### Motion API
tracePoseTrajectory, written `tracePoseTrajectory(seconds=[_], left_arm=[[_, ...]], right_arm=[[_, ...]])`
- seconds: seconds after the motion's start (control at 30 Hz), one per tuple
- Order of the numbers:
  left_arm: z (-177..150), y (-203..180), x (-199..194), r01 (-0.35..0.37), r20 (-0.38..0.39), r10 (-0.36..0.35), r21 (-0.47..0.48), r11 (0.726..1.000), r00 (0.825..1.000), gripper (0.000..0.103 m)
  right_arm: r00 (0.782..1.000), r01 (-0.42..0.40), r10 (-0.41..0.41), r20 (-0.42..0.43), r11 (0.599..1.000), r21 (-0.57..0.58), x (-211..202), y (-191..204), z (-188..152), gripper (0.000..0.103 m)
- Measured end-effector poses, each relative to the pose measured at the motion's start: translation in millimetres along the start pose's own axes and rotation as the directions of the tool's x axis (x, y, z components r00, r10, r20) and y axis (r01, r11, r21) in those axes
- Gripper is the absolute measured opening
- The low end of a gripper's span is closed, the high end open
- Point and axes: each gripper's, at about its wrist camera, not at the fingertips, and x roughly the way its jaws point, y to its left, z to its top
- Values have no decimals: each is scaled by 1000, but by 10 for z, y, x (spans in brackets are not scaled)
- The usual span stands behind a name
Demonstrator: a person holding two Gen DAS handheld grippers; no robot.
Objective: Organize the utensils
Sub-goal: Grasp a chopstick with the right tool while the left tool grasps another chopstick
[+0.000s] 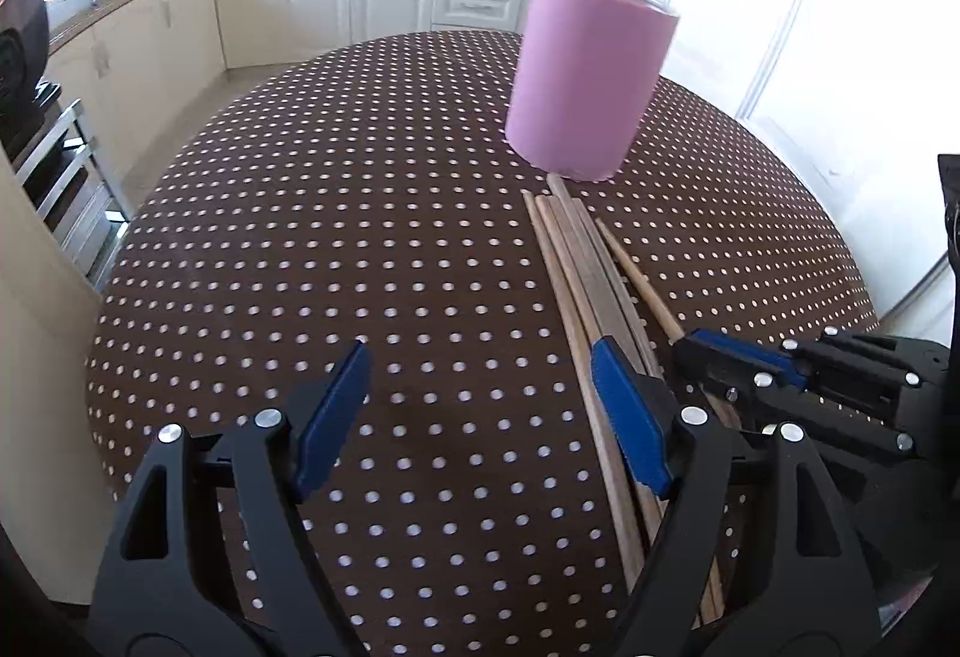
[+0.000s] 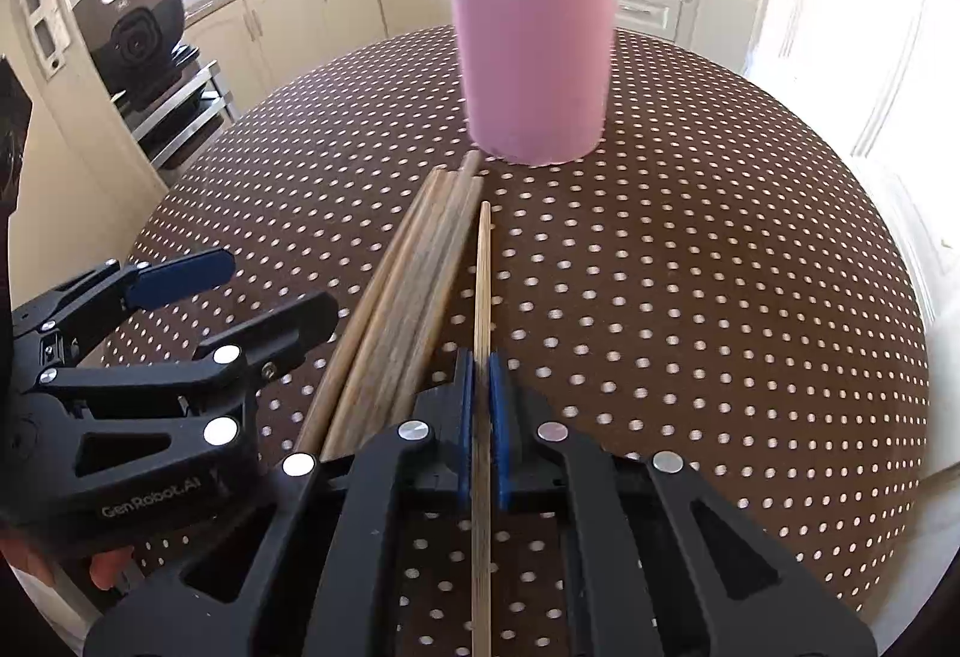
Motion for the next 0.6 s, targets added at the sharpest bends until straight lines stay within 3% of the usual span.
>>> tracePoseTrajectory(seconds=[0.13,0.57,0.6], left_arm=[[33,-81,85,-9,-31,10,15,1000,999,68],[171,-307,260,-135,-101,140,54,989,985,53],[191,-328,271,-136,-105,141,53,989,984,46]], right_arm=[[1000,-1,1,7,1000,22,-4,-80,-2,4],[999,-31,30,21,998,46,-13,-229,4,5],[999,-33,32,23,998,52,-8,-246,12,5]])
